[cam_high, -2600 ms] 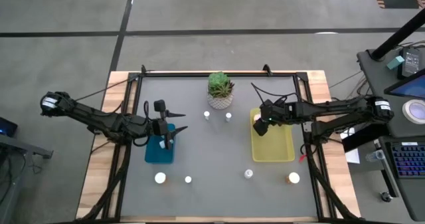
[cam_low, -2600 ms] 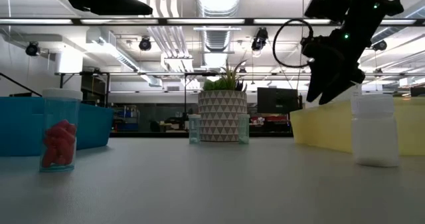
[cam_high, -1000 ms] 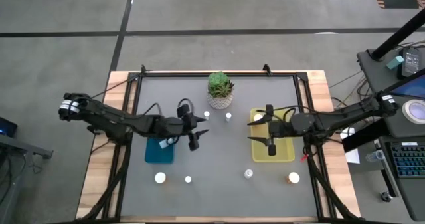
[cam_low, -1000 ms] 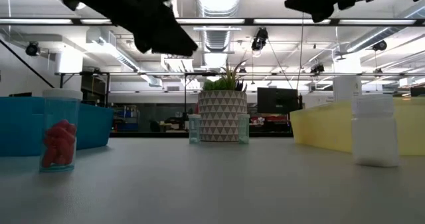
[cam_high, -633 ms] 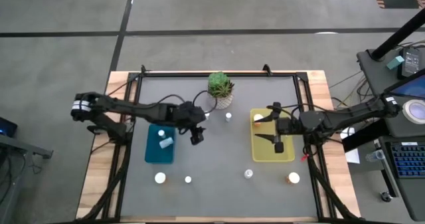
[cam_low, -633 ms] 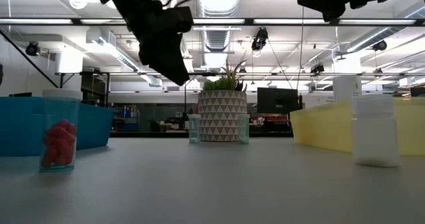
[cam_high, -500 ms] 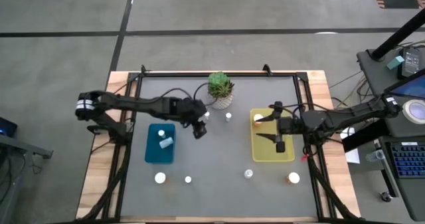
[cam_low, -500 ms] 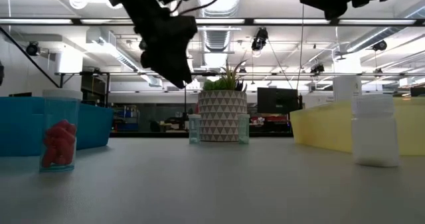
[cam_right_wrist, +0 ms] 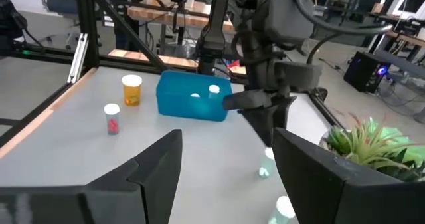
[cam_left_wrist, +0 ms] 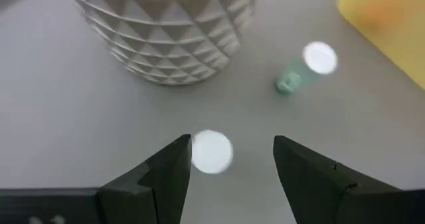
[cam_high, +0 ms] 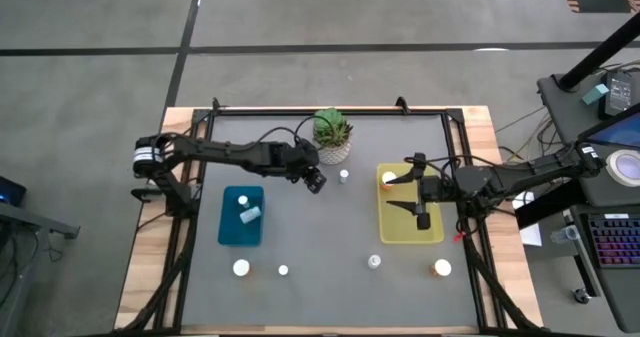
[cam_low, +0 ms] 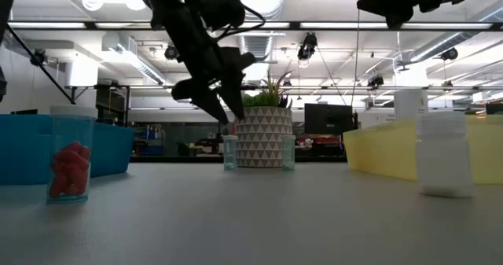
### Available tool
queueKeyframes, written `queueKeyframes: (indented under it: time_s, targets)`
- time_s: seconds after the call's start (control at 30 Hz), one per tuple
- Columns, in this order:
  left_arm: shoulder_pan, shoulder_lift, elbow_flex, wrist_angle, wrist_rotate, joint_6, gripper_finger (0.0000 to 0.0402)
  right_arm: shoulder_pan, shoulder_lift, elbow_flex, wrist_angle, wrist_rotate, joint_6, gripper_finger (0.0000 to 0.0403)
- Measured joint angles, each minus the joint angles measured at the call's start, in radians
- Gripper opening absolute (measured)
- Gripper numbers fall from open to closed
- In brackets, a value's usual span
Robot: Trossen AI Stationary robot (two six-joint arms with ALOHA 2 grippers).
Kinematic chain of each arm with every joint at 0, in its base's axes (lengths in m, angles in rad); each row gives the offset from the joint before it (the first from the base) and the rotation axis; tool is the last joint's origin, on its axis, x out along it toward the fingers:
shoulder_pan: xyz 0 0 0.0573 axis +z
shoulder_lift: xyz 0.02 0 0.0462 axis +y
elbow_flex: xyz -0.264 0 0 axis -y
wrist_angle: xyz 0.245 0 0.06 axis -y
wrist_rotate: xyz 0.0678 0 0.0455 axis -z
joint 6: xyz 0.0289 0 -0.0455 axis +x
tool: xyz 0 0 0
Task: Pick and place medicine bottles into bin by pill shape (circle, oval)
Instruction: Put the left blue tablet bottle into the left blue bin
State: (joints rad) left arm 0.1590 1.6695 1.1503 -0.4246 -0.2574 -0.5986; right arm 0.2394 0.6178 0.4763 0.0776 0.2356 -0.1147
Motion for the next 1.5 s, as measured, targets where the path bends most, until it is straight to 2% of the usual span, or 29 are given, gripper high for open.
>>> queueKeyframes:
  time_s: [0.27,0.63,1.13,1.27,1.5]
  targets:
    - [-0.001,0.021,0.001,-0.001,-0.064,0.002,0.0198,0.0,0.0,0.0,0.001,0.0,0.008,0.0224]
    - [-0.001,0.095,0.001,0.034,-0.066,0.001,0.0198,0.0,0.0,0.0,0.001,0.0,0.009,0.0224]
    - [-0.003,0.117,0.001,0.03,-0.066,-0.001,0.0197,0.0,0.0,0.0,-0.002,0.0,0.006,0.0224]
    - [-0.005,0.124,0.001,0.025,-0.065,-0.021,0.0175,0.0,0.0,0.0,-0.003,0.0,-0.002,0.0224]
    - [-0.015,0.123,0.001,0.026,-0.065,-0.025,0.0105,0.0,0.0,0.0,-0.004,0.0,-0.005,0.0224]
